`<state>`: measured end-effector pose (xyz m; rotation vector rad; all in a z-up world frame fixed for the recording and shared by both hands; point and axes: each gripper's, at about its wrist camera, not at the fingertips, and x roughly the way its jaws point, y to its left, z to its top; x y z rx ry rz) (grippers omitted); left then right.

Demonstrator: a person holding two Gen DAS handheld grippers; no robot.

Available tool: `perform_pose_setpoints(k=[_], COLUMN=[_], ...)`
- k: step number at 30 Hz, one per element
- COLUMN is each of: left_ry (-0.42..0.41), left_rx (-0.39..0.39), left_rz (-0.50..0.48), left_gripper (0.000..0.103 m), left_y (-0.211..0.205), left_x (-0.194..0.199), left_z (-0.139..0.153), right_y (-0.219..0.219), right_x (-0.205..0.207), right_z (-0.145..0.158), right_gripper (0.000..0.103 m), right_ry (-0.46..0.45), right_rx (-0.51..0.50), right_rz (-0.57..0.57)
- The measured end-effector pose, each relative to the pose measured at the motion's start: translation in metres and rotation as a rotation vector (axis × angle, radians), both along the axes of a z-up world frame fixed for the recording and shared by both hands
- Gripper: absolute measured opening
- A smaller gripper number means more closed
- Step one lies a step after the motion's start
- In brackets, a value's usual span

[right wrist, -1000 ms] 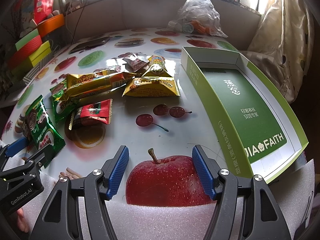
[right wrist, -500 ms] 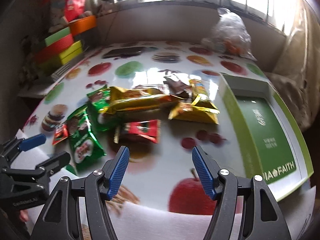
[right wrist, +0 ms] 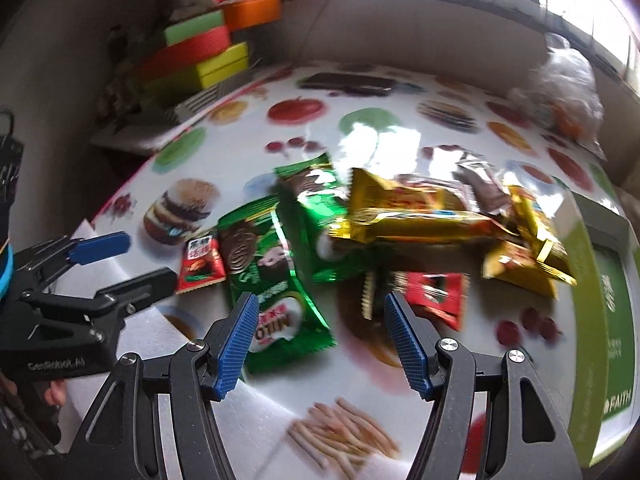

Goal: Organize snacks
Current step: 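Grasp the red plum candy pack with the left tool while the right tool grasps a green Milo pack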

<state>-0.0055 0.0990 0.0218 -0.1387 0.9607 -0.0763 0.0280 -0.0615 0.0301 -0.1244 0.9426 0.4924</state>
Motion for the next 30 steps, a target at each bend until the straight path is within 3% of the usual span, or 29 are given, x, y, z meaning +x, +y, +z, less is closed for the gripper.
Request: perform_pose_setpoints(k=[13, 18, 22, 30], left_ry=[-0.002, -0.003, -0.003, 0.004], left_rx=[-0.021, -0.024, -0.030, -0.042], left_rz=[0.047, 0.060, 0.058, 0.050], left_gripper=[0.083, 0.083, 0.083, 0.083], left_y=[0.022, 0.029, 0.030, 0.024], left_x=[0.007, 0.008, 0.009, 0.015], left_z=[0.002, 0.003, 0.003, 0.005], right_y=[0.034, 0.047, 0.042, 0.035], right_x=[0.012, 0.009, 0.011, 0.007], right_z=[-0.015, -0.021, -0.022, -0.020], right_gripper=[0.061, 0.061, 0.049, 0.042], right_ry=[0.029, 0.002, -0.004, -0.004], right_rx=[-0.018, -0.085, -0.075, -0.051], right_rz=[0.131, 0.171, 0.156, 0.126])
